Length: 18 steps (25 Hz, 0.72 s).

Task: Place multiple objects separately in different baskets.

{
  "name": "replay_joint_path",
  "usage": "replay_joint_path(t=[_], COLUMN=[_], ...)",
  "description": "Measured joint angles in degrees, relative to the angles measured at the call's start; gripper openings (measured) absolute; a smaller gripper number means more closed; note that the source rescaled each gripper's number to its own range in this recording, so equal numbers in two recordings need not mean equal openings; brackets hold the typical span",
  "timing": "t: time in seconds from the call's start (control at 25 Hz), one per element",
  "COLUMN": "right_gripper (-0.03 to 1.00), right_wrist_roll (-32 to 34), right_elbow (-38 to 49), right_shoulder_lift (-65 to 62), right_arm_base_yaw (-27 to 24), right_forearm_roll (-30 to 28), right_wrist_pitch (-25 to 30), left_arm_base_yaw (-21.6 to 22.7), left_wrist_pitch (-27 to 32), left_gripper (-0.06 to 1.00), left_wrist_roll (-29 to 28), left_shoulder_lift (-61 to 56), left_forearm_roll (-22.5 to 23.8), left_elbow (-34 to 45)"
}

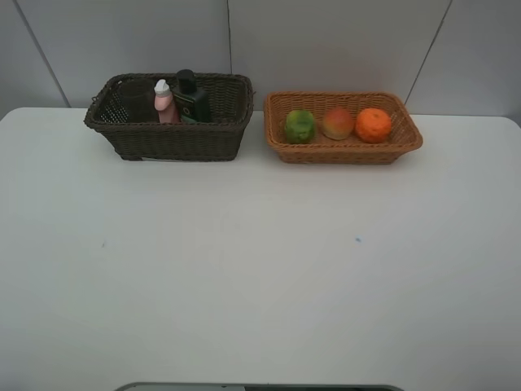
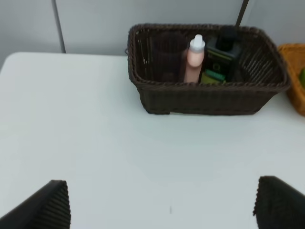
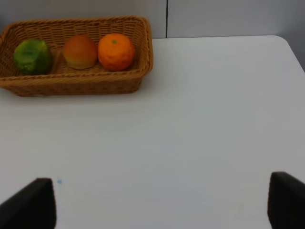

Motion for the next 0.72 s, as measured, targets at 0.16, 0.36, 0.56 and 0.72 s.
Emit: replay_joint_path(t=[0.16, 0.36, 0.56, 0.72], right_gripper=[0.87, 0.87, 0.87, 0.87], right_wrist_roll=[0.0, 0.0, 0.0, 0.0], right_elbow=[0.0, 0.0, 0.0, 0.0], right_shoulder_lift=[0.0, 0.0, 0.0, 0.0], right_arm_base_yaw=[0.0, 0.0, 0.0, 0.0], right_forearm_roll=[0.0, 0.0, 0.0, 0.0], right_wrist_pitch=[0.0, 0.0, 0.0, 0.0], left_arm_base_yaw=[0.0, 0.0, 0.0, 0.0], left_wrist_pitch=[8.1, 9.5, 9.2, 3.2], left_gripper=[0.99, 0.99, 0.99, 0.99], left_wrist_roll=[0.0, 0.1, 1.6, 2.1], left_shoulder_lift=[-9.5, -10.7, -10.7, -10.7], left_forearm_roll=[-0.4, -0.7, -0.9, -1.0], left_elbow=[0.1, 1.2, 6.5, 11.5])
